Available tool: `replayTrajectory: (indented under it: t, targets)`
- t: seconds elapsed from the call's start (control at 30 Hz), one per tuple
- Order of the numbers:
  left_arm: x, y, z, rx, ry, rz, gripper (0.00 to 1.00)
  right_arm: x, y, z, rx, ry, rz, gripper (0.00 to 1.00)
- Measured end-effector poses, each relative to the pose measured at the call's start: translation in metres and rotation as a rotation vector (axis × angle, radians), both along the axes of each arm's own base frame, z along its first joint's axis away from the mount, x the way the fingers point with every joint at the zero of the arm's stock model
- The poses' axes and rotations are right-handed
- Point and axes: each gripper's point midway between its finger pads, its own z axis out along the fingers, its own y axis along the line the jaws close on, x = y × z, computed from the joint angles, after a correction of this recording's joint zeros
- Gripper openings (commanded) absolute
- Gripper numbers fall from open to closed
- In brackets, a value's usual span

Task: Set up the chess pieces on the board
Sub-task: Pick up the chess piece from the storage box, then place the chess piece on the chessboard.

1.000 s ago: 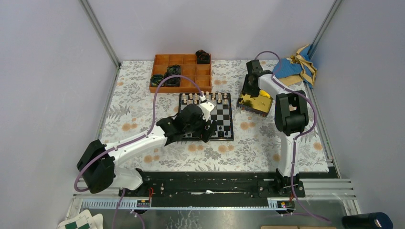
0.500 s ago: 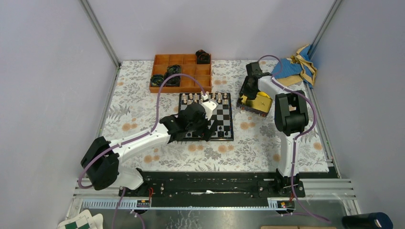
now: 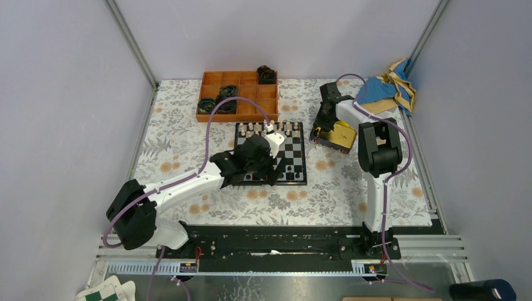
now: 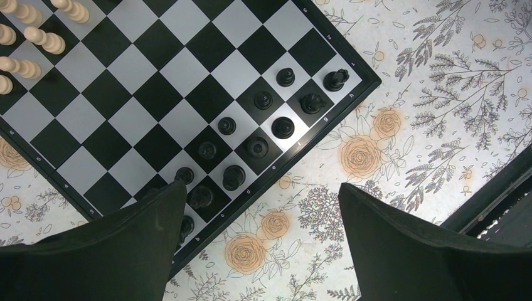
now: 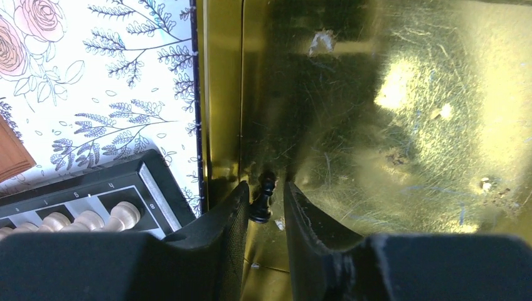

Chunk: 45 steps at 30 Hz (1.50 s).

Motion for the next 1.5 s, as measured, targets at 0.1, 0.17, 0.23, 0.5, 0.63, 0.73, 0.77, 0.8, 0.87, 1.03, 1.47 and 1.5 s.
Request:
replayTrajectory:
  t: [0.1, 0.17, 0.23, 0.5, 0.63, 0.73, 0.77, 0.8, 0.87, 1.03, 1.47, 1.5]
  targets:
    - [0.000, 0.000, 0.000, 0.000, 0.000, 0.001, 0.99, -0.001, 0.003, -0.002, -0.002, 0.009, 0.006, 0.23]
    - [0.000, 0.000, 0.000, 0.000, 0.000, 0.001, 0.99, -0.001, 0.003, -0.002, -0.004, 0.012, 0.009, 0.16]
    - [0.000, 0.000, 0.000, 0.000, 0.000, 0.001, 0.99, -0.002, 0.003, -0.002, -0.005, 0.016, 0.009, 0.10]
    - [0.000, 0.000, -0.005, 0.009, 0.009, 0.000, 0.99, -0.002, 0.003, -0.003, -0.008, 0.016, 0.011, 0.00]
    - [0.000, 0.000, -0.007, 0.013, 0.013, 0.001, 0.99, -0.002, 0.002, -0.002, -0.016, 0.013, 0.021, 0.00]
    - [0.000, 0.000, -0.007, 0.013, 0.013, 0.001, 0.99, -0.003, 0.000, -0.001, -0.034, 0.011, 0.034, 0.00]
    - [0.000, 0.000, -0.007, 0.013, 0.013, 0.001, 0.99, -0.003, -0.001, -0.001, -0.044, 0.011, 0.037, 0.00]
    - [0.000, 0.000, -0.007, 0.013, 0.013, 0.001, 0.99, -0.004, -0.003, -0.001, -0.055, 0.010, 0.041, 0.00]
    - [0.000, 0.000, -0.007, 0.013, 0.013, 0.002, 0.99, -0.006, -0.006, 0.001, -0.071, 0.007, 0.047, 0.00]
    - [0.000, 0.000, -0.004, 0.004, 0.012, 0.007, 0.99, -0.010, -0.013, 0.011, -0.106, -0.011, 0.063, 0.00]
    - [0.000, 0.001, 0.023, -0.067, -0.026, 0.036, 0.99, -0.010, -0.020, 0.070, -0.185, -0.189, 0.127, 0.00]
    - [0.000, 0.001, 0.026, -0.076, -0.029, 0.041, 0.99, -0.011, -0.017, 0.076, -0.191, -0.206, 0.139, 0.00]
